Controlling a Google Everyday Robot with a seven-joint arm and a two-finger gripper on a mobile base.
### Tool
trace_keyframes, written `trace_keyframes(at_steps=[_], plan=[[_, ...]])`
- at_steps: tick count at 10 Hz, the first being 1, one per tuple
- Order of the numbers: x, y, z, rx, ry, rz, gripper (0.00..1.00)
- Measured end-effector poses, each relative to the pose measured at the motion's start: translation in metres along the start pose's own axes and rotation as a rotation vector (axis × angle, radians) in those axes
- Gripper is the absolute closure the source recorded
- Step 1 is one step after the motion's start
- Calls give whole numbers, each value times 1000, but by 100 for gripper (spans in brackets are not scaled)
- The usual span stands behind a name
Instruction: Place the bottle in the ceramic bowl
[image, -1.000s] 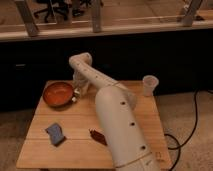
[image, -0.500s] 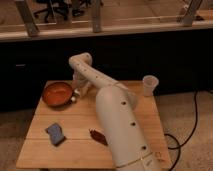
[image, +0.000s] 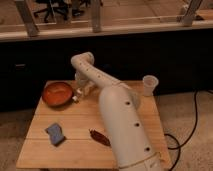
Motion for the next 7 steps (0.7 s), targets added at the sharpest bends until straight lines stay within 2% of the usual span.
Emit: trace_keyframes(at_steps=[4,7], plan=[[3,4,-8,16,20,15,100],[3,3,-19,48,35,24,100]])
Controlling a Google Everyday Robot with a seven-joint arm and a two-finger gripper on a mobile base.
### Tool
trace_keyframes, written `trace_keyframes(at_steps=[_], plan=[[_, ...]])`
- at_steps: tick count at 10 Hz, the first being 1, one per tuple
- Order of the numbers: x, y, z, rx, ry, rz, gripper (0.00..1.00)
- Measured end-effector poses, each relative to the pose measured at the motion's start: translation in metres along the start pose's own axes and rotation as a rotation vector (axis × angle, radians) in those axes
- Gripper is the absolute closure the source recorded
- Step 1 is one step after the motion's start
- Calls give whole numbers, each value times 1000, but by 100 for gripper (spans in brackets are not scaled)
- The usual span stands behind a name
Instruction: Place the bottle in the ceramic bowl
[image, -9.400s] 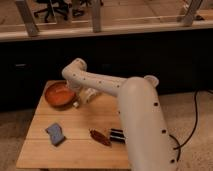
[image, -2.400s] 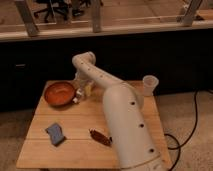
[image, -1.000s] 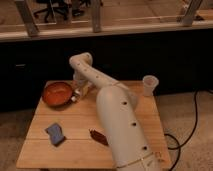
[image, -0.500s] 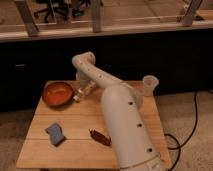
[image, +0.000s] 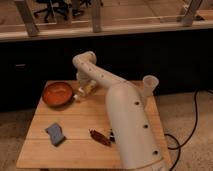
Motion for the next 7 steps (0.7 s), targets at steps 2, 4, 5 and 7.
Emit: trace_keyframes(at_steps=[2,4,5,7], plan=[[0,0,-7,21,5,4,100],[-2,1,-21,57,13,9,100],[-2,1,-29,72,17,11,100],[-1,3,-40,101,25,15,100]])
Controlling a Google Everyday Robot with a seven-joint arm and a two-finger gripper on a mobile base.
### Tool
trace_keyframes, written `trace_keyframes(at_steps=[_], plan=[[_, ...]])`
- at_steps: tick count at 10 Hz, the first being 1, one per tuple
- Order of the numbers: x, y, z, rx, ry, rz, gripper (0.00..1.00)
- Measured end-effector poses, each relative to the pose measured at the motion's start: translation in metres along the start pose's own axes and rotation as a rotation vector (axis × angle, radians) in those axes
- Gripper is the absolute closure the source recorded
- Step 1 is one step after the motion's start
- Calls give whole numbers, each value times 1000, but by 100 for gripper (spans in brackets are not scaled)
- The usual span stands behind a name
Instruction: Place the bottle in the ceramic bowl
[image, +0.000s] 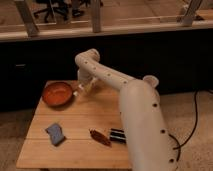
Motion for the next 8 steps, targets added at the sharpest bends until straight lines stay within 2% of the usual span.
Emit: trace_keyframes(at_steps=[3,5,8], plan=[[0,0,-18,50,2,9,100],[0,0,-35,98,0,21,100],[1,0,-51,143,1,44,100]])
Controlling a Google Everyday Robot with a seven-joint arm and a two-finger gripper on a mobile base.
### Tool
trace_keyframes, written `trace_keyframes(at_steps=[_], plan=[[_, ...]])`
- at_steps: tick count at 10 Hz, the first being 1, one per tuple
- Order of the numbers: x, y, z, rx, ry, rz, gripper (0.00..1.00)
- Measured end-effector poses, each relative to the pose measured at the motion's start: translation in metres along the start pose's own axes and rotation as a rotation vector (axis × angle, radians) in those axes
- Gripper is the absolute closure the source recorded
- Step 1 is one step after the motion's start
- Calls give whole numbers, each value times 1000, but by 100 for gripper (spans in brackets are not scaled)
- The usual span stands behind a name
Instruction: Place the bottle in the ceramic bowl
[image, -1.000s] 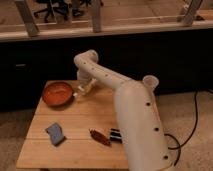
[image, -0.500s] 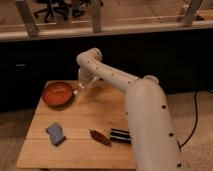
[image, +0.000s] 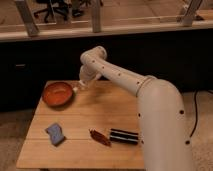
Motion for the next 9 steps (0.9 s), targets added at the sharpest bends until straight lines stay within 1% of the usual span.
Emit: trace_keyframes(at_steps=[3,6,8,9], plan=[[-3,-4,-5,18,-1,3,100],[-9,-13,-11,33,0,-11,100],[-19,-25,-13,41,-1,-35,100],[-28,-34,-12,43,-5,-52,100]])
